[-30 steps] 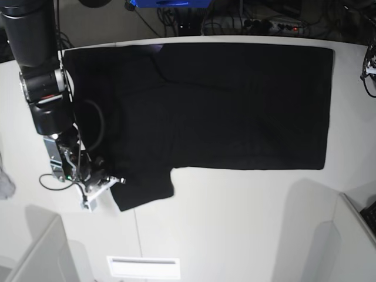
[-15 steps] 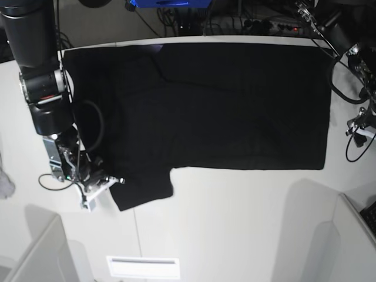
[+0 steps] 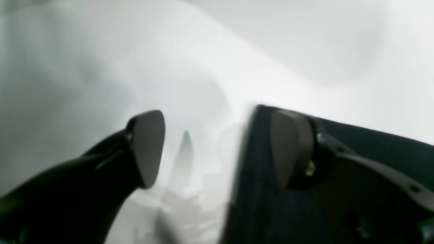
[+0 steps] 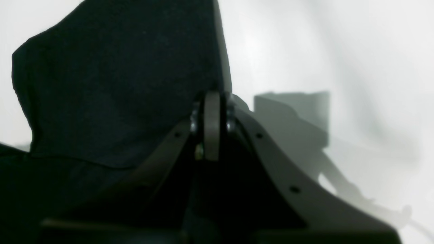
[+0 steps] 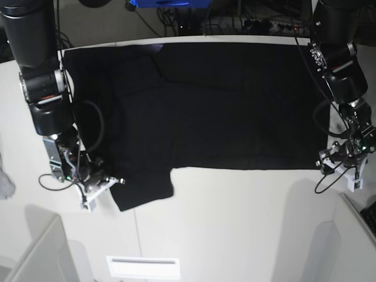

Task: Fold the T-shirt properly
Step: 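Reach the left gripper to the other hem corner and grasp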

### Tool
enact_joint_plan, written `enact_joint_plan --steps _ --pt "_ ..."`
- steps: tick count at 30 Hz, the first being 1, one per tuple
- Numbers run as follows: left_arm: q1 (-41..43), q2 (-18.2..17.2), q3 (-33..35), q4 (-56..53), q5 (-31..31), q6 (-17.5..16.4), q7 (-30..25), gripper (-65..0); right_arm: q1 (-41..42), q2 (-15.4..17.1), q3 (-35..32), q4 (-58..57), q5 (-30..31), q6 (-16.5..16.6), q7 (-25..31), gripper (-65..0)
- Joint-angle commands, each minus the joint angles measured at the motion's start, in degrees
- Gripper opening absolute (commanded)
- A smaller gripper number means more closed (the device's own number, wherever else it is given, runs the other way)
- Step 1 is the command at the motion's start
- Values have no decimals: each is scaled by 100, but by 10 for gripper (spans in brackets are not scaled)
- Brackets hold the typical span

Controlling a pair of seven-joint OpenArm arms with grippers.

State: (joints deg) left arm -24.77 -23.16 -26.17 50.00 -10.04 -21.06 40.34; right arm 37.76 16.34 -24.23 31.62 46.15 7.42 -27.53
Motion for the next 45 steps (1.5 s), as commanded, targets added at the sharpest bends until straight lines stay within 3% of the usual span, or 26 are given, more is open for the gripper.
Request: enact_joint_plan --steps 1,9,19,26,34,36,39,45 --pt "-235 -141 46 -99 -37 -8 -214 -179 185 50 36 52 -22 10 14 -650" --pt "-709 -124 116 -1048 -29 9 -469 -179 185 50 36 52 -22 10 14 -650" --pt "-613 -10 134 -1162 -29 9 -469 -179 185 67 36 60 -22 10 14 -650" --pt "-542 34 987 -1171 -90 18 -689 -189 185 67 36 60 -22 10 14 -650" --pt "-419 26 644 -1171 -90 18 -741 -402 141 85 27 60 -22 10 14 -650" --pt "-419 17 653 -1171 -64 18 -741 -477 141 85 27 60 -22 10 14 -650" --pt "-419 -10 653 -1162 -64 18 -741 -650 141 67 36 60 -22 10 14 -650" --pt "-454 -10 626 -1083 -90 18 -733 -650 141 67 36 87 -22 10 23 -650"
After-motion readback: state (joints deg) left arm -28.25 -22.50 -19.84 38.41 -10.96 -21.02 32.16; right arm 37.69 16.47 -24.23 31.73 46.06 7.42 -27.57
